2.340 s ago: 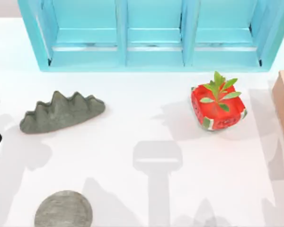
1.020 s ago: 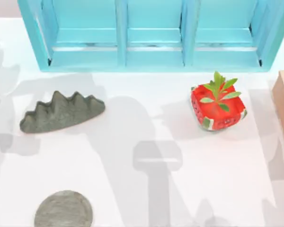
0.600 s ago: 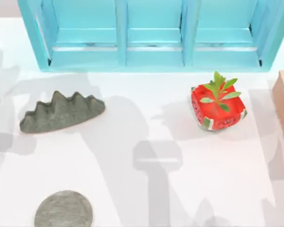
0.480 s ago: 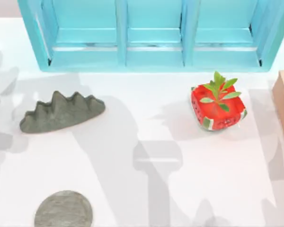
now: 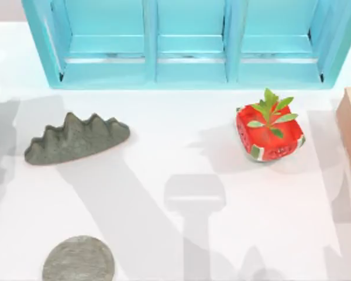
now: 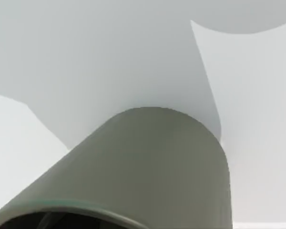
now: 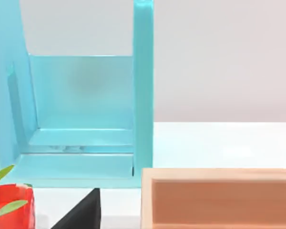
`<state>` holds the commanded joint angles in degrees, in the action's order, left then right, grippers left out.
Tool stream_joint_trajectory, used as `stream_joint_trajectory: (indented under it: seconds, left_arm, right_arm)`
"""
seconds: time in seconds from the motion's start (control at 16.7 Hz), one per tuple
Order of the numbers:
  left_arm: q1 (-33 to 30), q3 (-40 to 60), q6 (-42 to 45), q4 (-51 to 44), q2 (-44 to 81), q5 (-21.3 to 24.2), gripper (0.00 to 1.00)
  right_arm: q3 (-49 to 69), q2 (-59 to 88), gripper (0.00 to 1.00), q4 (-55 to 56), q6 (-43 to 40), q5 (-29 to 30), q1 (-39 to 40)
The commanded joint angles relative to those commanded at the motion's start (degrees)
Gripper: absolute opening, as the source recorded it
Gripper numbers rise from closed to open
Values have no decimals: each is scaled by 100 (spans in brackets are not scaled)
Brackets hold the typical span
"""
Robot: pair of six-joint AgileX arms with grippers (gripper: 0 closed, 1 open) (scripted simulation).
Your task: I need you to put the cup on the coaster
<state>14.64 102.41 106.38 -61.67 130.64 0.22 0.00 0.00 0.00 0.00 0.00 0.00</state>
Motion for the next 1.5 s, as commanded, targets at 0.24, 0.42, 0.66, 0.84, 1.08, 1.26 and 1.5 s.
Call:
stream_joint_trajectory:
  seconds: [0.24, 0.42, 0.66, 0.84, 1.08, 1.26, 1.5]
  left_arm:
    - [0, 0, 0, 0, 0, 0, 92]
    - [0, 0, 0, 0, 0, 0, 70]
    - [0, 0, 0, 0, 0, 0, 40]
    - [0, 0, 0, 0, 0, 0, 17]
    - [0, 0, 0, 0, 0, 0, 0]
    - [0, 0, 0, 0, 0, 0, 0]
    - [-17, -2, 4, -2, -6, 0, 0]
  right_arm:
    - [0, 0, 100, 0, 0, 0, 0]
    - [0, 0, 100, 0, 0, 0, 0]
    - [0, 0, 100, 0, 0, 0, 0]
    - [0, 0, 100, 0, 0, 0, 0]
    - [0, 0, 100, 0, 0, 0, 0]
    - [0, 0, 100, 0, 0, 0, 0]
    - [0, 0, 100, 0, 0, 0, 0]
